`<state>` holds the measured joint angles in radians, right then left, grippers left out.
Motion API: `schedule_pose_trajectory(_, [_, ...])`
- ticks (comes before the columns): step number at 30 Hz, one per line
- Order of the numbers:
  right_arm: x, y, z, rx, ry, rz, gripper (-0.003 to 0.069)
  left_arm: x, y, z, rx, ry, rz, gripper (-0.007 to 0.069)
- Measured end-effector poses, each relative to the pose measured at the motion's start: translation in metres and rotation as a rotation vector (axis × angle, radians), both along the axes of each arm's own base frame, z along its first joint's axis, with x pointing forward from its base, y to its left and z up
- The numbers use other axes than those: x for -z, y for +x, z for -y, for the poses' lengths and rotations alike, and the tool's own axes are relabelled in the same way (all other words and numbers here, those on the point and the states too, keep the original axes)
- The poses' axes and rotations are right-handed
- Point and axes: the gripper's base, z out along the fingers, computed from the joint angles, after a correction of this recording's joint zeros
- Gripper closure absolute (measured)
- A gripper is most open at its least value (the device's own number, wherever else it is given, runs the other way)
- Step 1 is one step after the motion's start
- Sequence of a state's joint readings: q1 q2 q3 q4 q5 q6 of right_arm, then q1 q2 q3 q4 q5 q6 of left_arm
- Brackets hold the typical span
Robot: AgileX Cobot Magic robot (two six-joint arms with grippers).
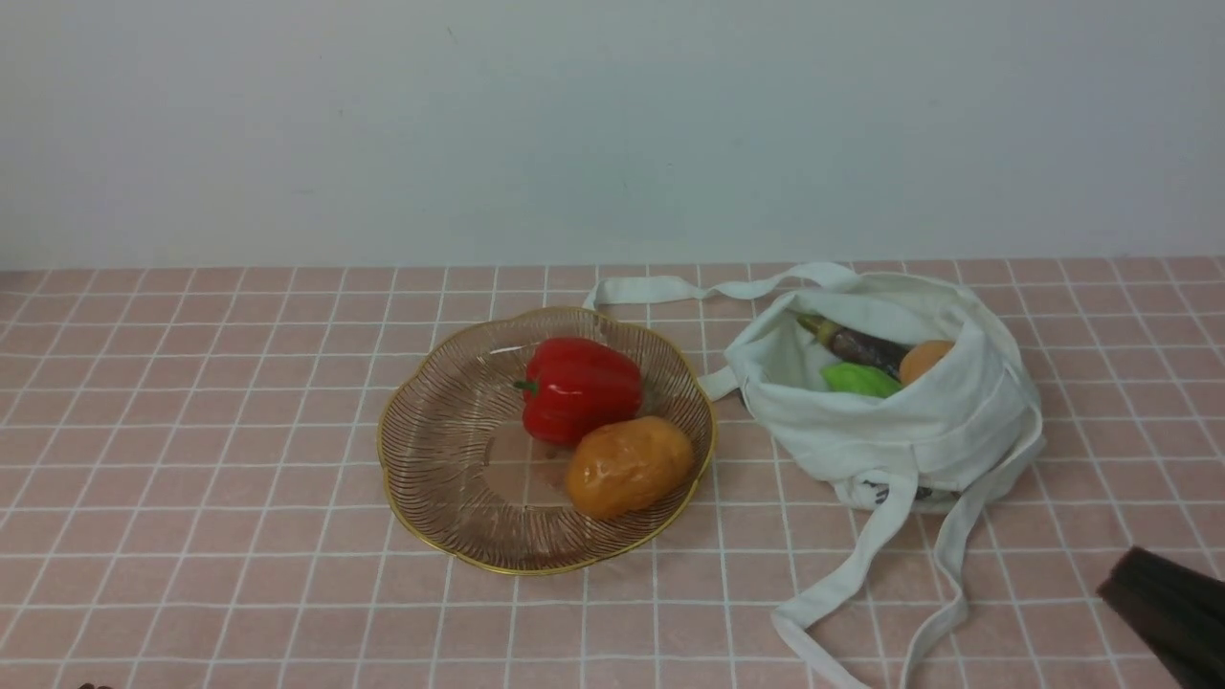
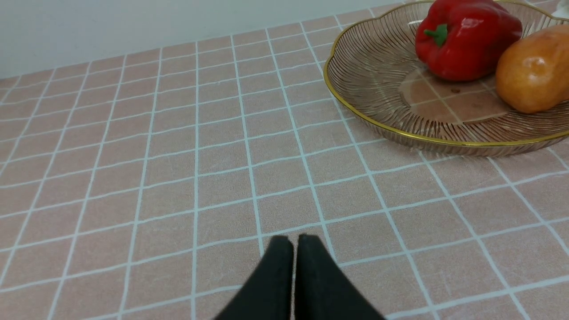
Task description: Take vegetables from bag on pink coffee tablecloth place on plate.
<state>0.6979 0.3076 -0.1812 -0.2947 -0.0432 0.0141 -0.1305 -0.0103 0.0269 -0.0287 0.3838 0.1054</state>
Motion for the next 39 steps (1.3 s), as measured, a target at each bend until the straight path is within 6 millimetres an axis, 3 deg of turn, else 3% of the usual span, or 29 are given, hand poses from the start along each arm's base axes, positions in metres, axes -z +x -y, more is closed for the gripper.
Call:
schedule_pose_trajectory(7, [0.003,0.001,0.001,0.01,-0.016,-0.027,0.0674,0.0,0.0,0.0,0.0,0.0,0.0,0.0629])
schedule_pose_trajectory(13, [0.012,0.002,0.004,0.044,0.025,-0.185,0.0674,0.0,0.0,0.0,0.0,0.0,0.0,0.0629])
schedule_pose_trajectory(21, [0.064,-0.003,0.031,0.324,0.011,-0.323,0.0674,0.0,0.0,0.0,0.0,0.0,0.0,0.0629])
schedule_pose_trajectory(25, [0.077,-0.006,0.043,0.492,0.079,-0.31,0.0674,0.0,0.0,0.0,0.0,0.0,0.0,0.0629])
schedule_pose_trajectory(39, [0.084,-0.007,0.055,0.706,0.147,-0.357,0.0674,0.0,0.0,0.0,0.0,0.0,0.0,0.0629])
